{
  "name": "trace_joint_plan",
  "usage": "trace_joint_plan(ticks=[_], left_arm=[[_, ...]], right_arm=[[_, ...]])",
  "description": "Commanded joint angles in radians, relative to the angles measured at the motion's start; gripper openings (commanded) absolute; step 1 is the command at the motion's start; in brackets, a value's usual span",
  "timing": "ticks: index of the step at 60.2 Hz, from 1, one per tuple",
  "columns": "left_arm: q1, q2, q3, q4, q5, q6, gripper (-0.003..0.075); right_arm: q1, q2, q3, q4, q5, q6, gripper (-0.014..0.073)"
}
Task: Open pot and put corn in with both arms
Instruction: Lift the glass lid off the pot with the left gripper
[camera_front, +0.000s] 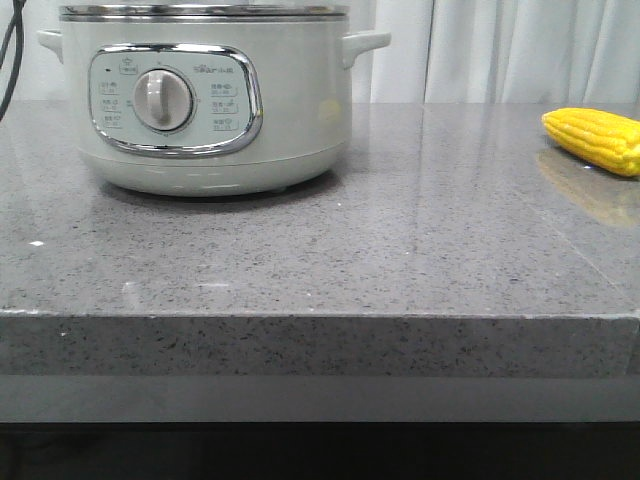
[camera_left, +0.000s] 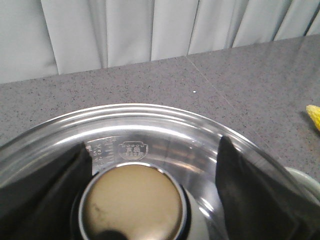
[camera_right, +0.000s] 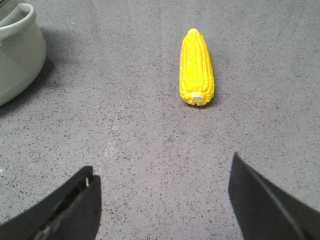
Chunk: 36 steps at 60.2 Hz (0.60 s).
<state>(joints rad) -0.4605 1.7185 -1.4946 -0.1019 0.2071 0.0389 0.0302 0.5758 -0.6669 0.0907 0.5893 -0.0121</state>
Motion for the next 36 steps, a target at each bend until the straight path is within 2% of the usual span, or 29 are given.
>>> trace_joint_plan(ticks=[1,7,17,24,36], left_arm=[[0.003,-0.040,-0.036,-0.009,-0.045,-0.003,0.0512],[0.003,-0.040,-0.036,-0.009,-0.041,-0.003,0.0486],[0.003,-0.040,-0.036,-0.009,-0.039,-0.003,0.0333],[0.003,-0.040,-0.036,-0.009,-0.039,-0.003,0.0255],[0.003,-0.047,-0.043,-0.009,-0.051,-0.003,0.0193]], right_arm=[[-0.006,0.009,-0.030,-0.001,-0.065,-0.003,0.0549],[-0.006,0.009,-0.030,-0.001,-0.065,-0.003,0.0549],[-0.006,0.009,-0.030,-0.001,-0.065,-0.003,0.0549],[-0.006,0.009,-0.030,-0.001,-0.064,-0.003,0.0549],[-0.006,0.009,-0.030,-0.001,-0.064,-0.003,0.0549]])
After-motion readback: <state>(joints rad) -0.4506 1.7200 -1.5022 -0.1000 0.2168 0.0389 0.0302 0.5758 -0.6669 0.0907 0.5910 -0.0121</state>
